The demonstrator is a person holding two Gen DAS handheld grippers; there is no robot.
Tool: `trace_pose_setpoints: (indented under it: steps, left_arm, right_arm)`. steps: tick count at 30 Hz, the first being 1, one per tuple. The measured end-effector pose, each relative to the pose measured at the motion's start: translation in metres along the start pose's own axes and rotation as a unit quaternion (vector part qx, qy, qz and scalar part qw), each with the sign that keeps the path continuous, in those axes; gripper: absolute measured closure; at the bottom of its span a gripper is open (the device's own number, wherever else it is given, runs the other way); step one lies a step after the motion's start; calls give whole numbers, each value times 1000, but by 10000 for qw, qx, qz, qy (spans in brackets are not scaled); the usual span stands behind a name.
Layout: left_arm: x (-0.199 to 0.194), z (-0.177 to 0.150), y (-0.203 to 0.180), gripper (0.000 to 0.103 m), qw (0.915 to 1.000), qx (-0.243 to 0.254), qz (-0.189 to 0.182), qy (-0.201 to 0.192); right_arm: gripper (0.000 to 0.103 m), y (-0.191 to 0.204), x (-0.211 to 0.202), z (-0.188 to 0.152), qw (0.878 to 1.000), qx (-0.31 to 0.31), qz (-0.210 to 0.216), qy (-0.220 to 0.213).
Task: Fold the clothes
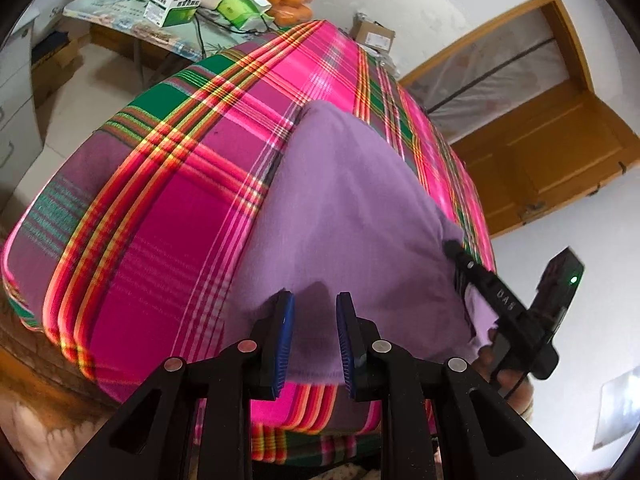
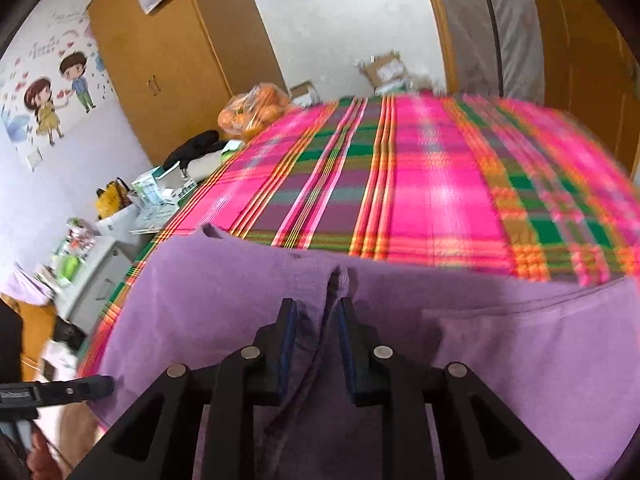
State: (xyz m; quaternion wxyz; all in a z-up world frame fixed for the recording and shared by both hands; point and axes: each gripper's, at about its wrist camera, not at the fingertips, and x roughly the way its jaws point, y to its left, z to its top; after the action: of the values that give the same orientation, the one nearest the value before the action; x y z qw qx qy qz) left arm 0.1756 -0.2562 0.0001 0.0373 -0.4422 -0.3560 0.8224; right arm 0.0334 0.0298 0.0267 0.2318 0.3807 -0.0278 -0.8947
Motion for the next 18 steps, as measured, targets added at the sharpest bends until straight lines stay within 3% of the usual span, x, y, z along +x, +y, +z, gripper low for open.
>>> trace_pose_setpoints:
  steps: [5,8,12,18]
  left_arm:
    - [-6,-9,0,82,9999,121,27,26]
    - [-8,-14,1,82,9999,127,0,13]
    - [-10,-19,4,82,10000,46,-51,-24]
    - [-11,-23,7,82,9999,51,-104,10]
  right_arm:
    - [82,23,-30,-7,9966,-644,-160,-492]
    - [82,43,-38,-19,9922,-1112,314,-476]
    - [82,61,-37,-38,9856,-1610,431,-278]
    - [81,67,-37,-62,9802,-1976,145,-21]
